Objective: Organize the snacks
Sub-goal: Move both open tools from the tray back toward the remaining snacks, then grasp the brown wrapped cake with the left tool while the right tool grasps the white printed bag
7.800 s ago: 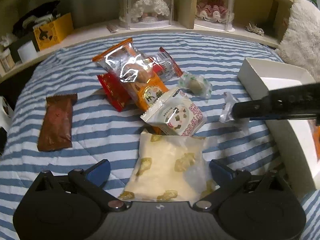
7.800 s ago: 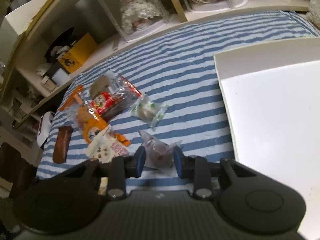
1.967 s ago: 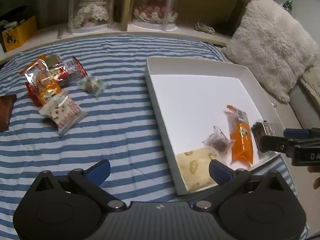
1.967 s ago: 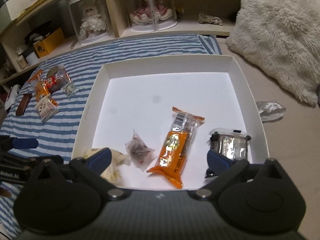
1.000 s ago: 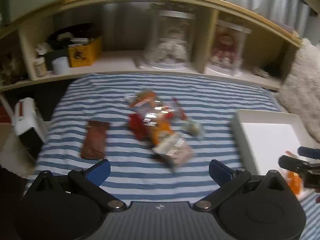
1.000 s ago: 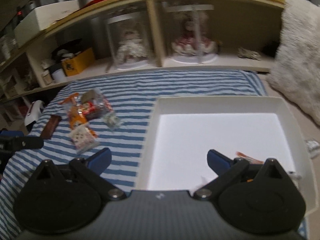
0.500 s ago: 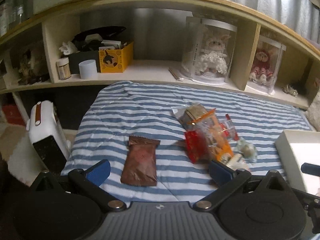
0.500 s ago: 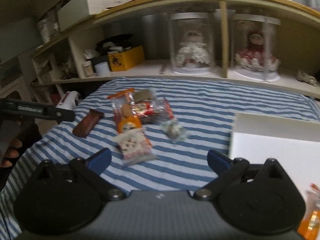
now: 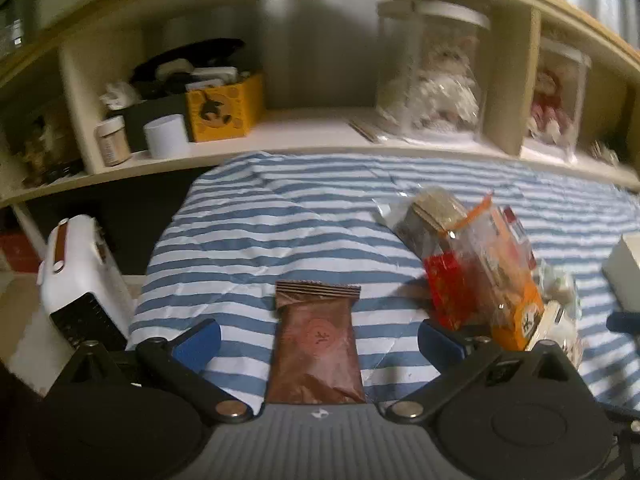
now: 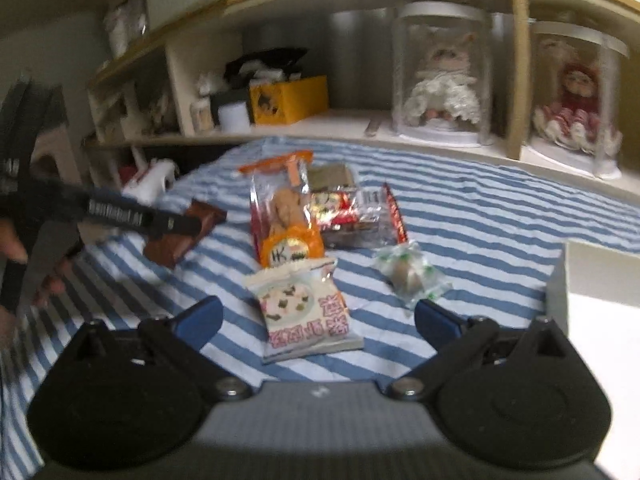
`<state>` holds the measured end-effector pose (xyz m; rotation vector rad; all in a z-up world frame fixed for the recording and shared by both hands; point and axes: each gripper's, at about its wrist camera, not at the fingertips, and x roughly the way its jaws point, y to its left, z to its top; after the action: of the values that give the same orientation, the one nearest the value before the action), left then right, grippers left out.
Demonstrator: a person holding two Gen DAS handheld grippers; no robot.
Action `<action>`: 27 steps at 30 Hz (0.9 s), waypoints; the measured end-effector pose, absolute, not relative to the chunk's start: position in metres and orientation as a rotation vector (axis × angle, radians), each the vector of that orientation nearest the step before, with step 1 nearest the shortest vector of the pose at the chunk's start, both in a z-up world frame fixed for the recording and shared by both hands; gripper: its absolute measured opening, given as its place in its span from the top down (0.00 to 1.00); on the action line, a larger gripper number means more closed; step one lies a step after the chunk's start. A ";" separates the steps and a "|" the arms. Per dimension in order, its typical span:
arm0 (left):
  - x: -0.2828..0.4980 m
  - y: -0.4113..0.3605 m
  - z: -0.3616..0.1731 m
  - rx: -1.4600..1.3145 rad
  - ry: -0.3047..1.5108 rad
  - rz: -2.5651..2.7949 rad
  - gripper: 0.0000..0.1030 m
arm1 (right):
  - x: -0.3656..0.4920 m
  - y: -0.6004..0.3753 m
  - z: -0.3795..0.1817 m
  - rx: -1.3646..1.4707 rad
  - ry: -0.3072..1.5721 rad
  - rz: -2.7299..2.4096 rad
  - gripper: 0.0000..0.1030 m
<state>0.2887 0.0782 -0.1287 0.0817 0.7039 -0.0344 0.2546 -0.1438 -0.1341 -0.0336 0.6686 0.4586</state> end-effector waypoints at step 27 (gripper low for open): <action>0.291 0.076 -0.132 0.065 0.810 -0.013 0.58 | 0.261 -0.144 -0.133 -0.071 0.709 0.530 0.47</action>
<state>0.2909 0.0763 -0.1322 0.0652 0.8095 -0.0131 0.2609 -0.1445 -0.1329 -0.0713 0.7086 0.5296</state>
